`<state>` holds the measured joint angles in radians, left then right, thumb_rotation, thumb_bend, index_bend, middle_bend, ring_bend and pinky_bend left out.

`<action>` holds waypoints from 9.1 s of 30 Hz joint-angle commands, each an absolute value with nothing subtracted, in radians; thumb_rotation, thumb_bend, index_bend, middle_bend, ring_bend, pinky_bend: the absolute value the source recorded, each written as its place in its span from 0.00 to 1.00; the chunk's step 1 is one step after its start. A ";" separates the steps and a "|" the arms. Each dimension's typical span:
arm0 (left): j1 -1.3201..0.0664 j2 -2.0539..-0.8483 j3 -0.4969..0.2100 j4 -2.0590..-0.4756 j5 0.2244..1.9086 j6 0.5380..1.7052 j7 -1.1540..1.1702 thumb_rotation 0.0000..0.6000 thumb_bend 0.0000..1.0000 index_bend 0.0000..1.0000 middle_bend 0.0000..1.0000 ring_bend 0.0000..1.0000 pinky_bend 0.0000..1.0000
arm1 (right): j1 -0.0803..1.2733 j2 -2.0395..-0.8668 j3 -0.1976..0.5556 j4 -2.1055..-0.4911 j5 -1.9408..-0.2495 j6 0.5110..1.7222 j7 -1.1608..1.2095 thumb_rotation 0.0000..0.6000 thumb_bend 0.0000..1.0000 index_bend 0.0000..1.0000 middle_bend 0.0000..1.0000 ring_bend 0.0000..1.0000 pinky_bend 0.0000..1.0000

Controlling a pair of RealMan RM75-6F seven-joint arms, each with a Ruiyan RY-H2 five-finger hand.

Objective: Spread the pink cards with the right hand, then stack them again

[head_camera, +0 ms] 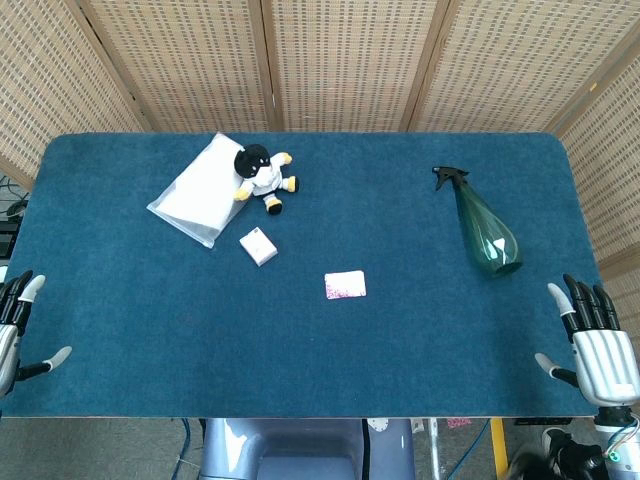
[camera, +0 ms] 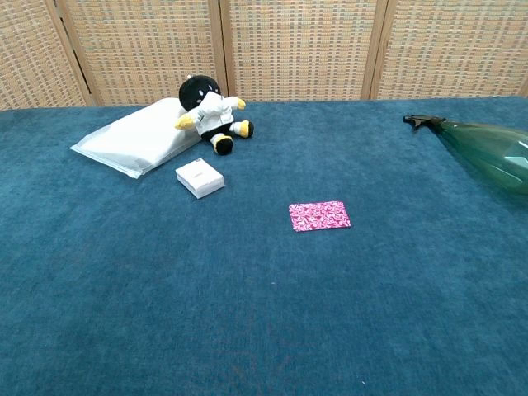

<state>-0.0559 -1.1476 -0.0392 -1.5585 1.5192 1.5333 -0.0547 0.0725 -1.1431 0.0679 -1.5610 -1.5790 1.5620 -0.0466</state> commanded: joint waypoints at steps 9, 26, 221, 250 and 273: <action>-0.057 -1.149 -0.042 -1.558 1.515 1.532 -0.054 1.00 0.00 0.00 0.00 0.00 0.00 | 0.108 -1.136 0.065 -1.556 -1.559 1.480 -0.011 1.00 0.13 0.00 0.00 0.00 0.00; -0.061 -1.148 -0.044 -1.566 1.508 1.524 -0.038 1.00 0.00 0.00 0.00 0.00 0.00 | 0.499 -1.209 0.104 -1.523 -1.675 1.026 0.088 1.00 1.00 0.05 0.00 0.00 0.00; -0.081 -1.120 -0.043 -1.604 1.471 1.469 -0.012 1.00 0.00 0.00 0.00 0.00 0.00 | 1.039 -1.761 0.215 -1.312 -0.448 0.931 -0.751 1.00 0.26 0.29 0.00 0.00 0.02; -0.079 -1.124 -0.042 -1.593 1.478 1.477 -0.030 1.00 0.00 0.00 0.00 0.00 0.00 | 1.045 -1.828 0.199 -1.230 -0.479 0.910 -0.768 1.00 0.31 0.49 0.00 0.00 0.02; -0.078 -1.124 -0.041 -1.592 1.479 1.478 -0.032 1.00 0.00 0.00 0.00 0.00 0.00 | 1.031 -1.827 0.219 -1.223 -0.507 0.906 -0.748 1.00 0.40 0.54 0.00 0.00 0.02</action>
